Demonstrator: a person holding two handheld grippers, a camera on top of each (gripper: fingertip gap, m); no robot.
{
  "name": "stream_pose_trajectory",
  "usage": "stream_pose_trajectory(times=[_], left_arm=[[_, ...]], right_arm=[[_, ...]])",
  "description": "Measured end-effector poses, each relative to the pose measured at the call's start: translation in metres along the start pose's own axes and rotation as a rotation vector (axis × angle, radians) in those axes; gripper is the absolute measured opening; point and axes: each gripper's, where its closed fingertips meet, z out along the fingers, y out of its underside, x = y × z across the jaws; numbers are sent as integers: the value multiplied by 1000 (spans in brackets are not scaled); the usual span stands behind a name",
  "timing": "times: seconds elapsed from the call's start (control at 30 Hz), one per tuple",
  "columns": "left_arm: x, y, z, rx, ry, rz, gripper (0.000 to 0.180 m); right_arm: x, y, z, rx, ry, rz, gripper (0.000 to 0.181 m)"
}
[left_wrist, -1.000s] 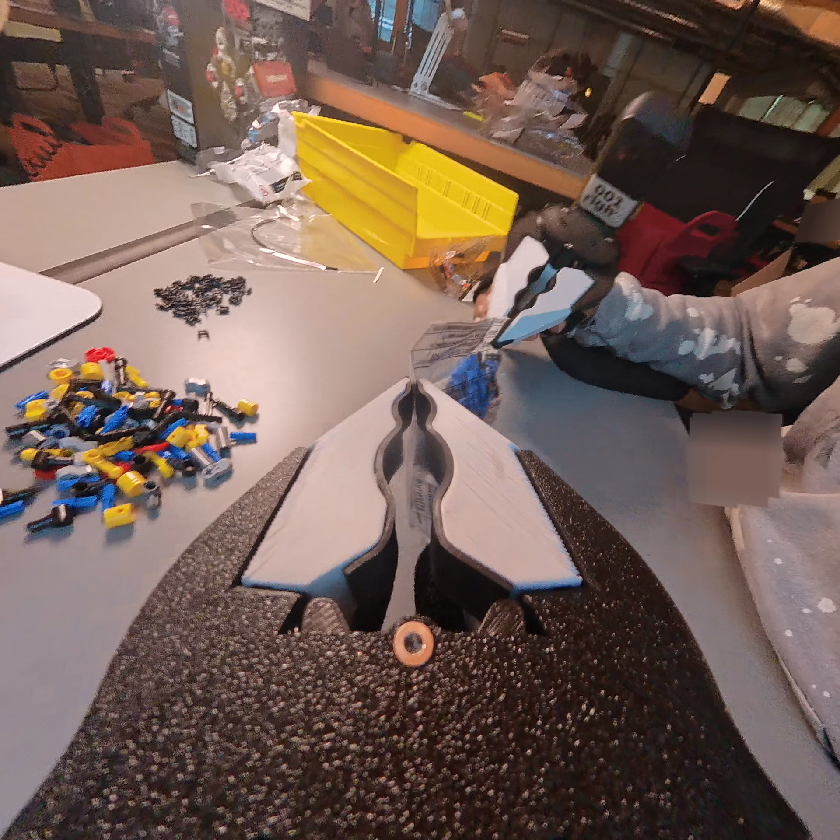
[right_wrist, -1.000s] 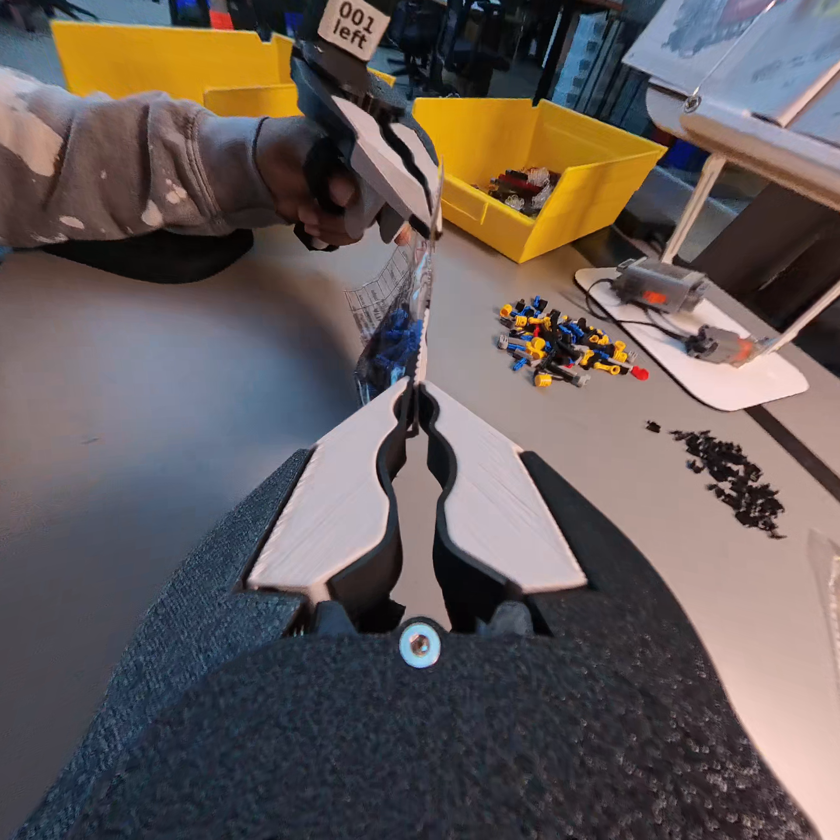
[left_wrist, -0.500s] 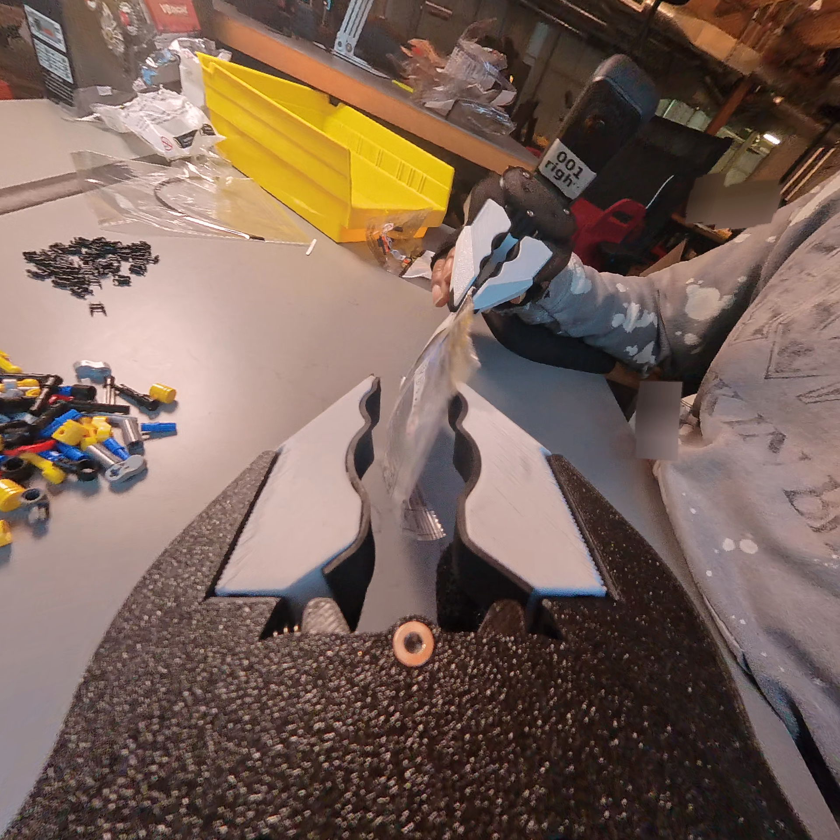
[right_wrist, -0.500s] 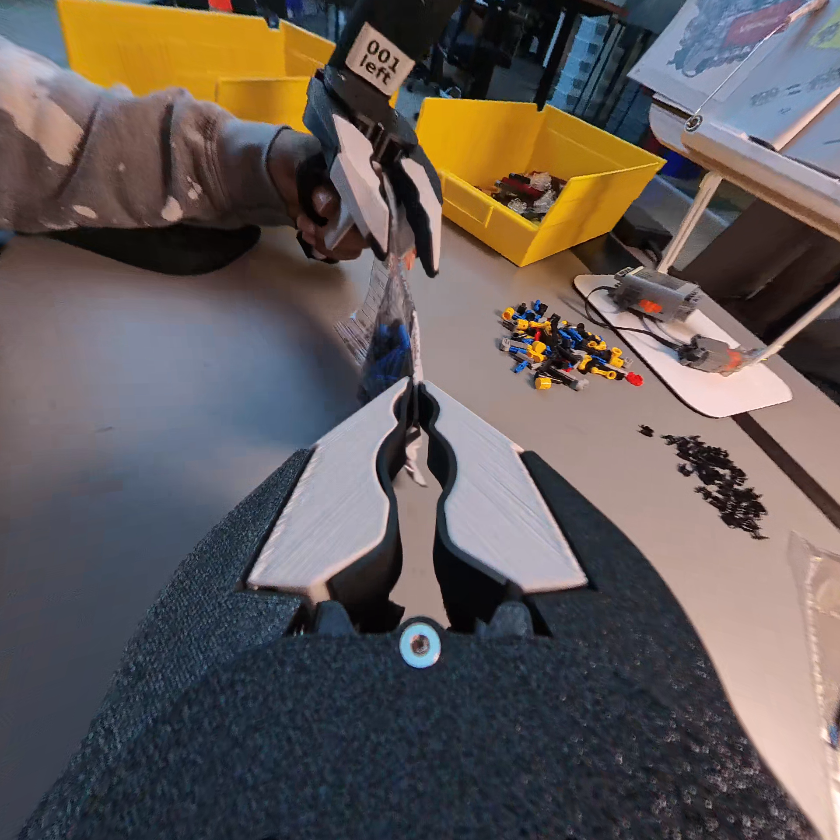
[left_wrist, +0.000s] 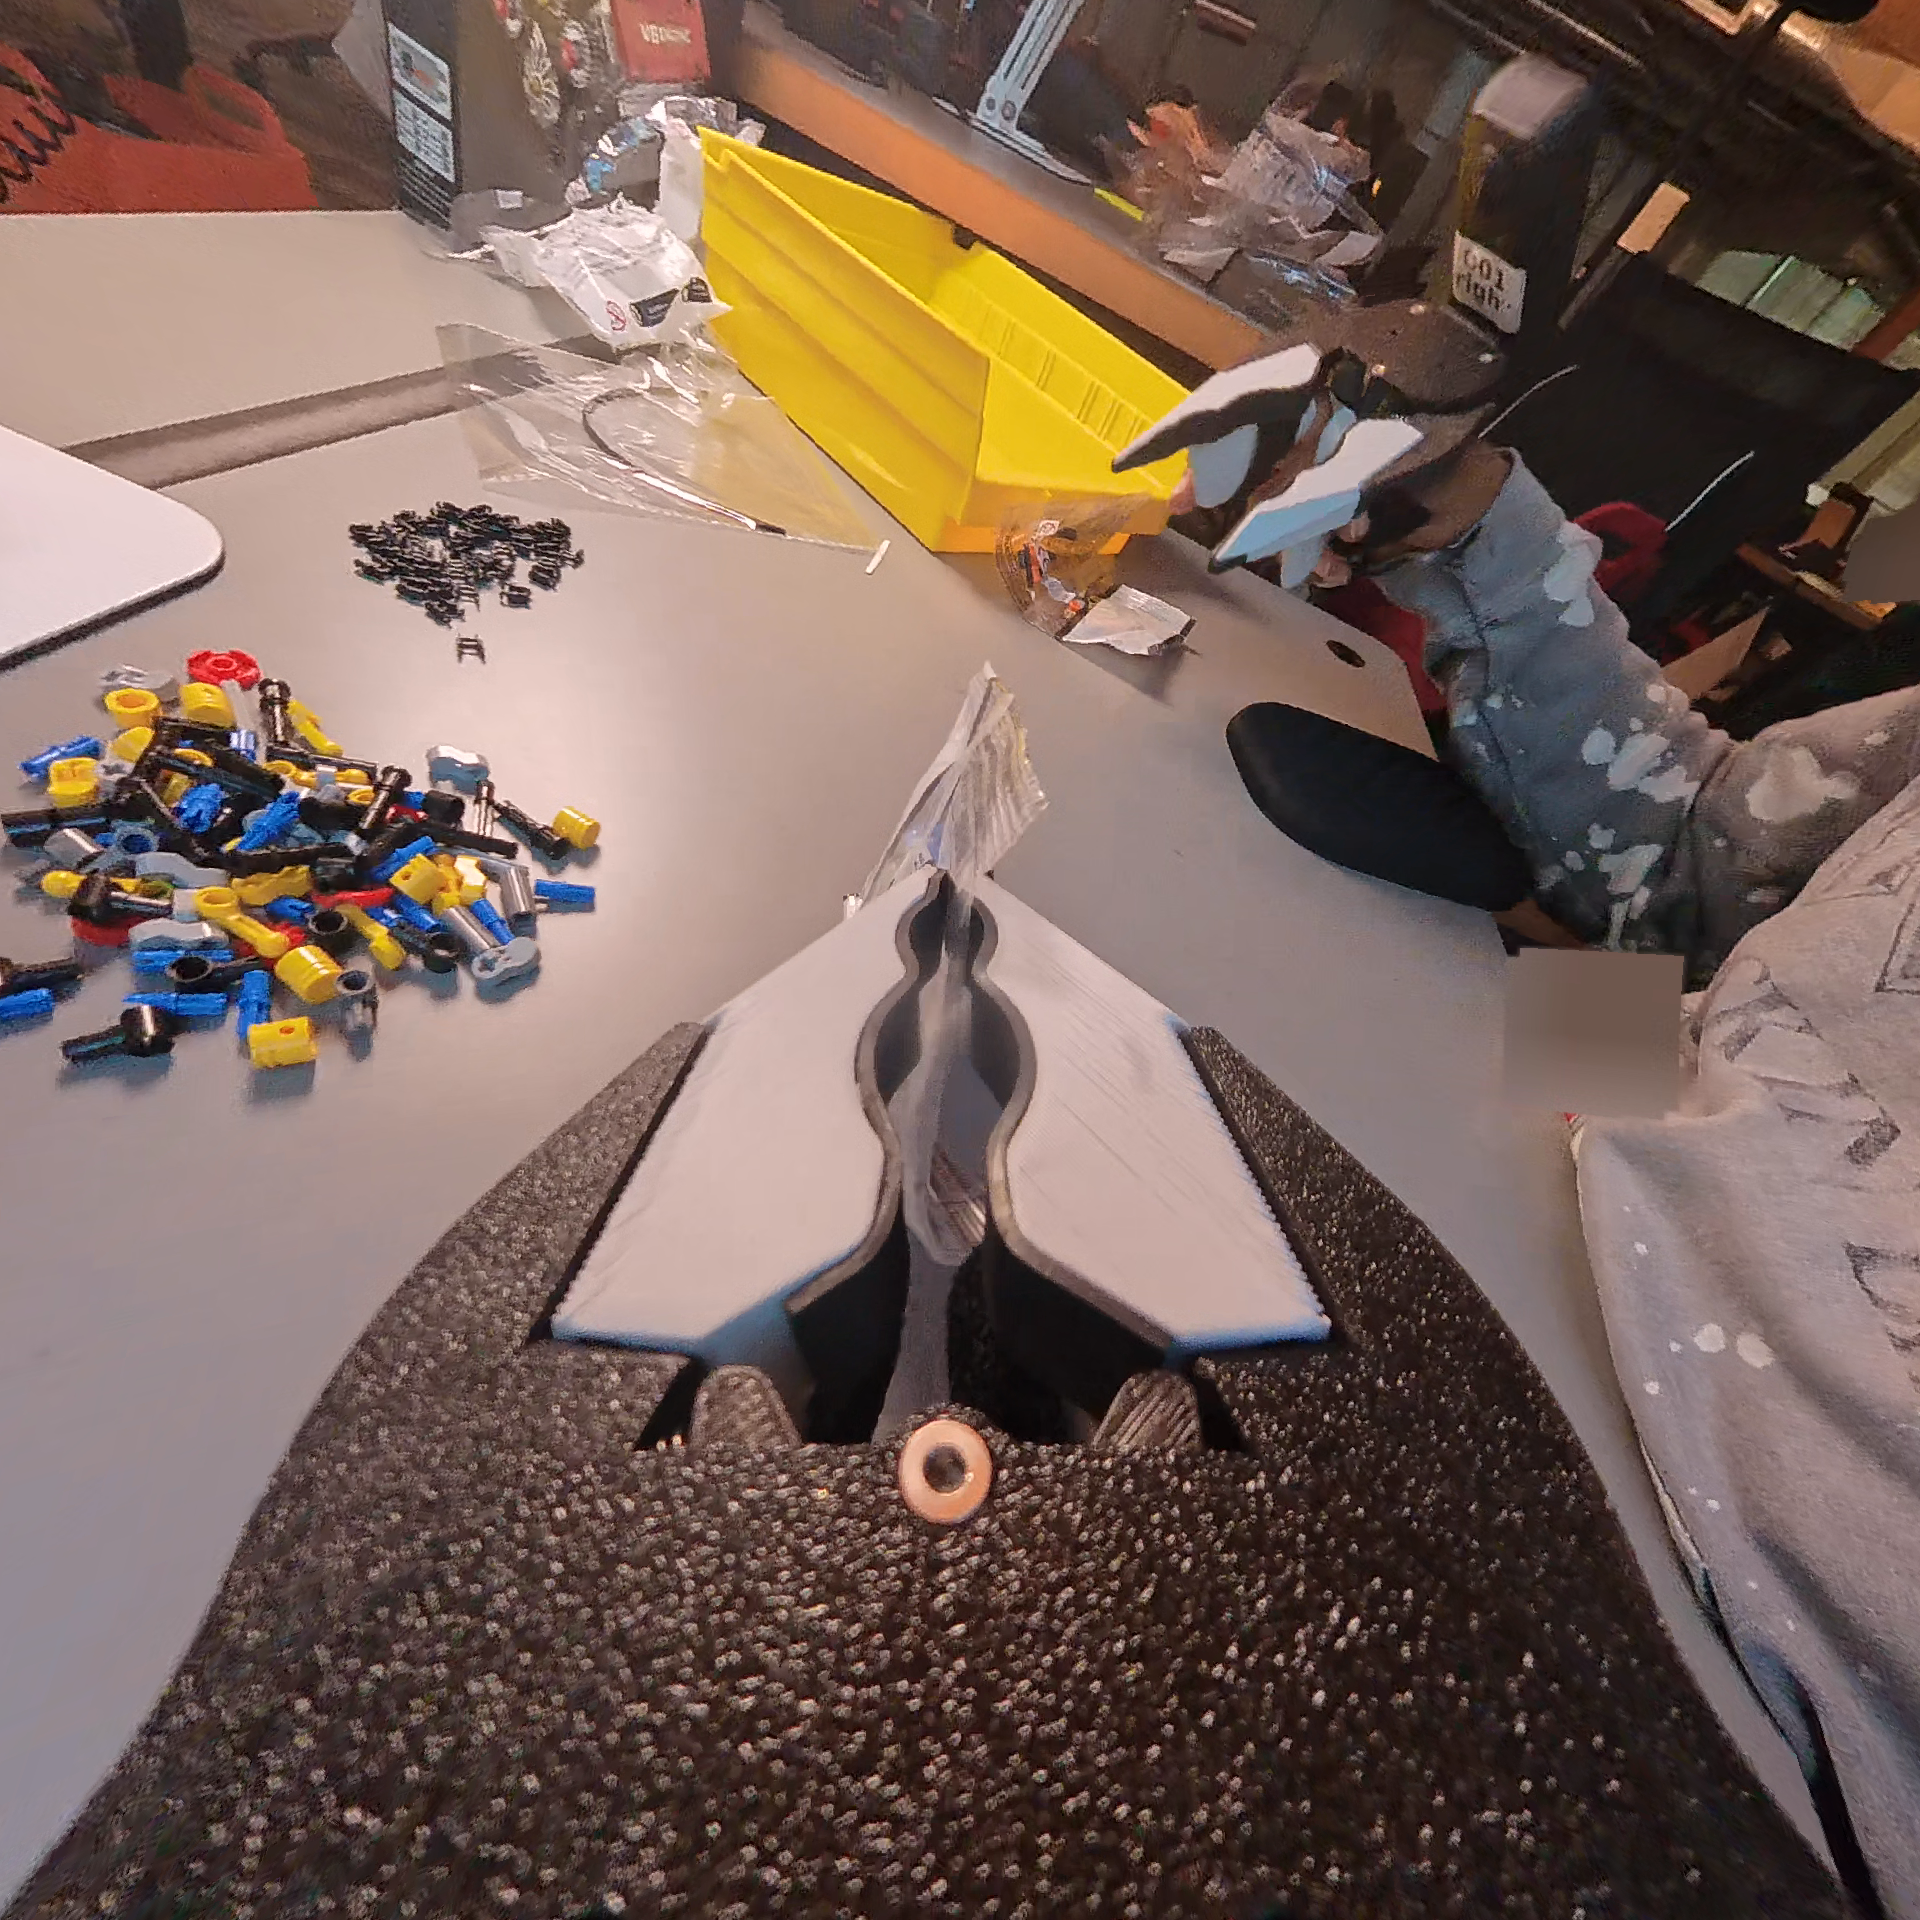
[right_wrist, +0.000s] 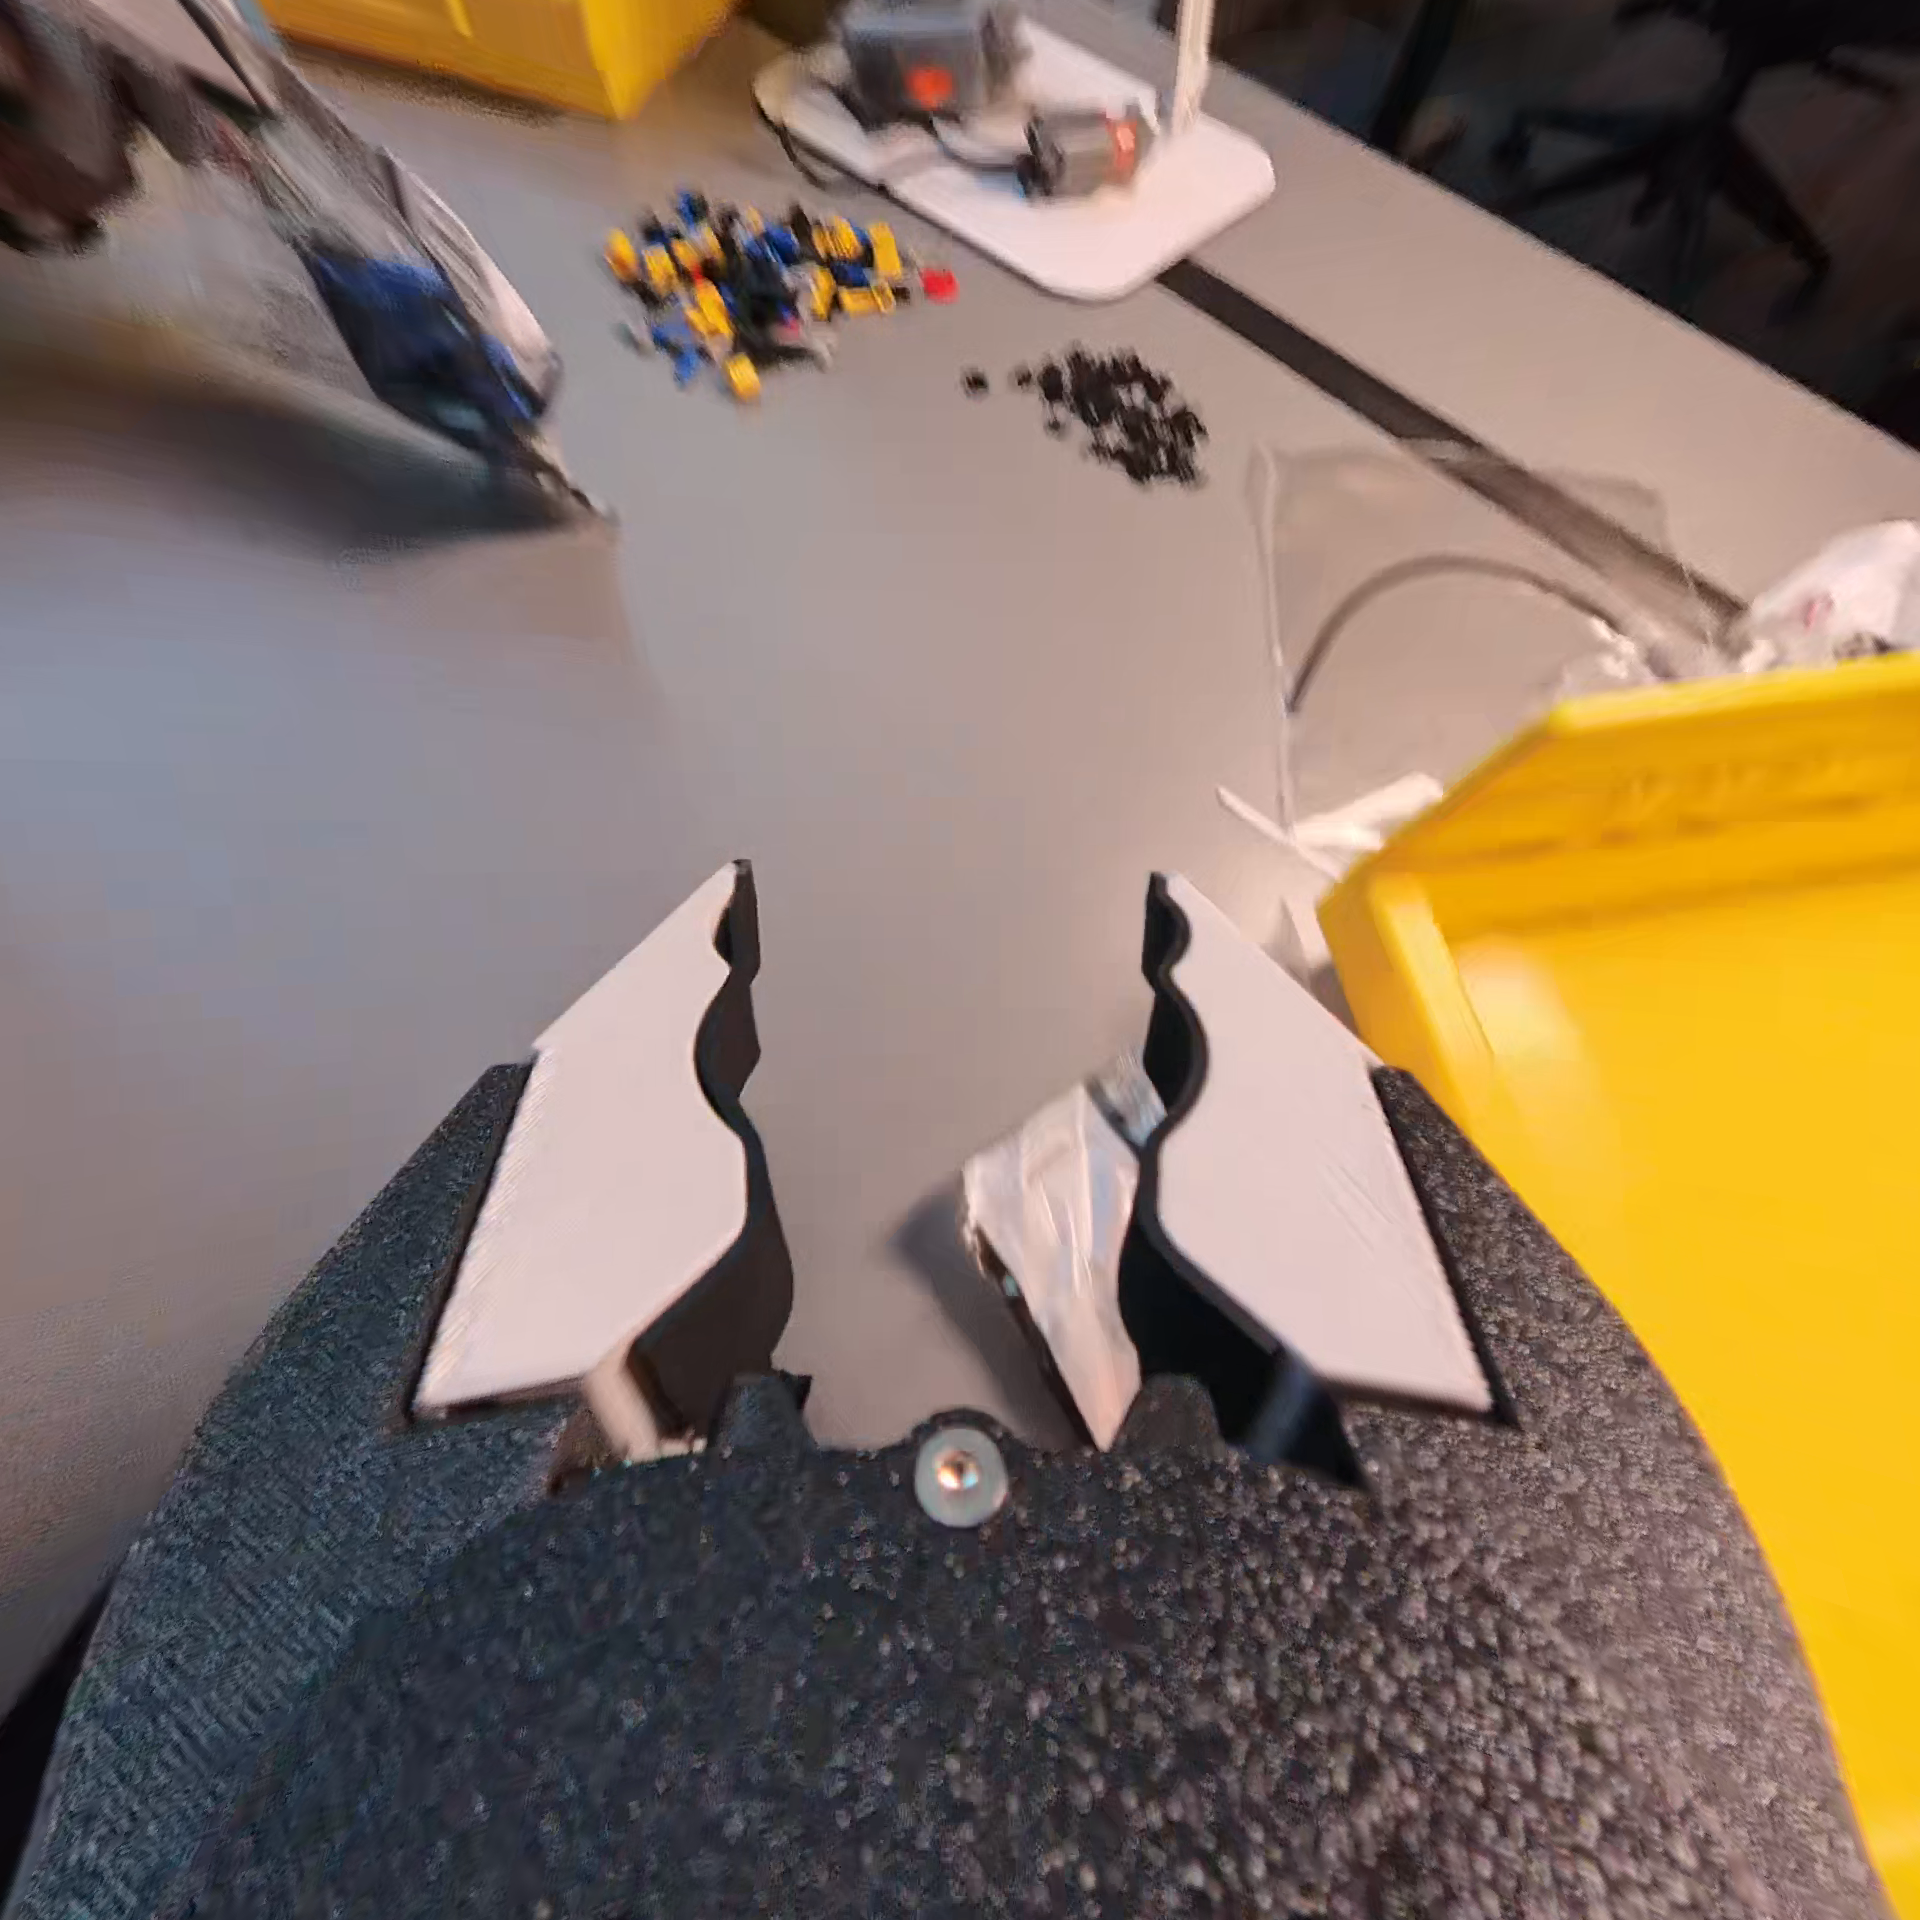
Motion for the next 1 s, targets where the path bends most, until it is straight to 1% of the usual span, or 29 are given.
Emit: stream_pose_trajectory(times=[0.07,0.13,0.17,0.23,0.27,0.3,0.33,0.4,0.53,0.57,0.6,0.63,0.67,0.7,0.77,0.8,0.83,0.87,0.9,0.93,0.97,1.0], left_arm=[[-1,0,-5,-4,10,-33,0],[-1,1,-8,-10,31,-71,0],[-2,0,-9,-3,31,-87,0],[-4,-1,-10,6,30,-114,0],[-4,0,-10,5,28,-123,0],[-5,1,-9,2,27,-129,0],[-5,1,-9,-2,28,-134,0],[-4,1,-8,-3,32,-145,0],[-4,2,-9,-2,32,-179,0],[-6,1,-10,2,29,-188,0],[-7,1,-11,7,23,-197,0],[-9,1,-11,12,16,-207,0],[-11,1,-12,14,11,-217,0],[-12,2,-12,13,5,-223,0],[-13,2,-13,9,-2,-224,0],[-14,2,-14,5,-8,-219,0],[-16,3,-14,3,-17,-215,0],[-17,3,-15,0,-31,-212,0],[-20,4,-16,-4,-51,-208,0],[-24,5,-17,-9,-75,-203,0],[-27,6,-18,-15,-95,-199,0],[-29,7,-18,-20,-105,-199,0]], right_arm=[[12,49,-15,-165,57,-10,74],[26,86,-22,-272,132,8,59],[29,97,-22,-296,145,31,50],[26,103,-13,-282,127,19,21],[25,97,-7,-258,142,-18,10],[21,91,-1,-245,144,-51,7],[13,82,8,-234,123,-86,0],[-13,57,27,-170,39,-152,0],[-93,14,58,-75,-220,-267,0],[-100,10,63,-81,-217,-308,0],[-96,5,64,-80,-164,-347,1],[-85,0,62,-70,-107,-356,10],[-71,-3,57,-60,-54,-323,23],[-53,-1,50,-71,-2,-271,33],[-16,22,36,-172,107,-188,57],[2,41,28,-253,164,-168,62],[13,60,22,-323,195,-154,64],[20,74,18,-363,211,-139,60],[25,83,16,-376,223,-124,47],[27,89,17,-376,213,-104,28],[25,88,20,-347,196,-82,22],[23,84,22,-322,189,-76,19]])
